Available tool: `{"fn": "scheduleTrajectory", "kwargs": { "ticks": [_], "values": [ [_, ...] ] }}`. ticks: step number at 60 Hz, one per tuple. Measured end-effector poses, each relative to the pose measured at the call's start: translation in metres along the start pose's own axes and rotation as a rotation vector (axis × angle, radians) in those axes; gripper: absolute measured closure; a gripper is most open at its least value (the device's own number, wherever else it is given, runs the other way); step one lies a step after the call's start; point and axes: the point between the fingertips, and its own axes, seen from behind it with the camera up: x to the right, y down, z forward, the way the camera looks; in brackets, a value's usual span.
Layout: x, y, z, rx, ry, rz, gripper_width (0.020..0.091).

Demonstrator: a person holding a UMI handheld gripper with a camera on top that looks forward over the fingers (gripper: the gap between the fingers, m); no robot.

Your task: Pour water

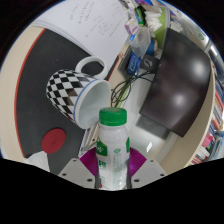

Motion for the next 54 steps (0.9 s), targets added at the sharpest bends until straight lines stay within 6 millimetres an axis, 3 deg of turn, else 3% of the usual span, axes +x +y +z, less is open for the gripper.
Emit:
{"fn": "scheduleTrajectory", "kwargs": {
  "ticks": [6, 12, 19, 23, 29, 33, 38, 54],
  "values": [
    [0.004, -0.008, -0.007, 0.032, 0.001, 0.041, 0.0745],
    [0.015, -0.011, -0.023, 0.071, -0.019, 0.229, 0.0745],
    [0.026, -0.004, -0.052, 0.136, -0.102, 0.612, 0.0746],
    [0.027, 0.01, -0.064, 0.128, -0.146, 0.866, 0.0745],
    [0.022, 0.026, -0.07, 0.16, -0.2, 1.245, 0.0735],
    [0.015, 0.026, -0.069, 0.168, -0.203, 1.478, 0.0733],
    [0.004, 0.04, -0.054, 0.208, -0.215, 1.675, 0.0732],
    [-0.042, 0.019, -0.002, 0.248, -0.255, 1.923, 0.0734]
  ]
}}
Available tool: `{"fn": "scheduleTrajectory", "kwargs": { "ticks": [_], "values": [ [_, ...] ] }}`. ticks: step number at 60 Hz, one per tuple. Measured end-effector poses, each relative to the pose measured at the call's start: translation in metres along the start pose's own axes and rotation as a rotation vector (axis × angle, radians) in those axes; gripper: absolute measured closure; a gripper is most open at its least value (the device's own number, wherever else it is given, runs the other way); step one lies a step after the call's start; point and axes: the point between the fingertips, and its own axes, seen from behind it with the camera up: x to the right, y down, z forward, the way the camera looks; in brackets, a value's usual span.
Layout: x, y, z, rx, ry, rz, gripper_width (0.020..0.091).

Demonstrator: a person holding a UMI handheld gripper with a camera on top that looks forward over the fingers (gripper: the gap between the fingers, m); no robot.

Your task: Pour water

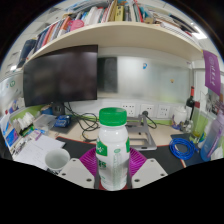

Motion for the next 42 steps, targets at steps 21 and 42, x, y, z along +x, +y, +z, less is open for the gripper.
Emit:
{"fn": "scheduleTrajectory", "kwargs": {
  "ticks": [21, 42],
  "values": [
    [0.004, 0.012, 0.008, 0.1, 0.012, 0.017, 0.0652],
    [0.021, 0.051, -0.061, -0.08, 0.154, 0.041, 0.0249]
  ]
}}
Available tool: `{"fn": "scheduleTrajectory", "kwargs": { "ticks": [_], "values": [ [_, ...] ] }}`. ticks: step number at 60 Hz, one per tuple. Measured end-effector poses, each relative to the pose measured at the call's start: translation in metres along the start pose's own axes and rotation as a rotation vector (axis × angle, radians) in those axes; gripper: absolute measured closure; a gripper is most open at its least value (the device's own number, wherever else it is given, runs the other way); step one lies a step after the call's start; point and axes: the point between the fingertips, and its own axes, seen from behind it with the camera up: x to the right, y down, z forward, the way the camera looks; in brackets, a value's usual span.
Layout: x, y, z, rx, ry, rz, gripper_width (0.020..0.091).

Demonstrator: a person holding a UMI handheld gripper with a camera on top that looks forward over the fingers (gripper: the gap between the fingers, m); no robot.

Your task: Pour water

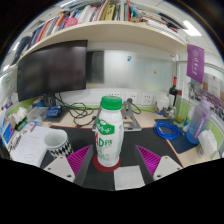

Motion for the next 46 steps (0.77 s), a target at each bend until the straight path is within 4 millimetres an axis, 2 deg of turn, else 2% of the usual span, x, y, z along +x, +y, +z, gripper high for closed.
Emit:
{"fn": "scheduleTrajectory", "kwargs": {
  "ticks": [5, 12, 21, 26, 31, 46],
  "values": [
    [-0.008, 0.003, -0.034, -0.045, 0.013, 0.051, 0.025],
    [-0.027, -0.016, -0.075, -0.04, 0.005, 0.096, 0.025],
    [-0.027, -0.041, -0.114, -0.012, 0.053, 0.103, 0.0251],
    [-0.029, -0.058, -0.13, 0.03, 0.073, 0.049, 0.0253],
    [-0.039, -0.069, -0.143, 0.051, 0.058, 0.024, 0.0256],
    [-0.05, -0.078, -0.162, 0.044, 0.07, 0.032, 0.0259]
  ]
}}
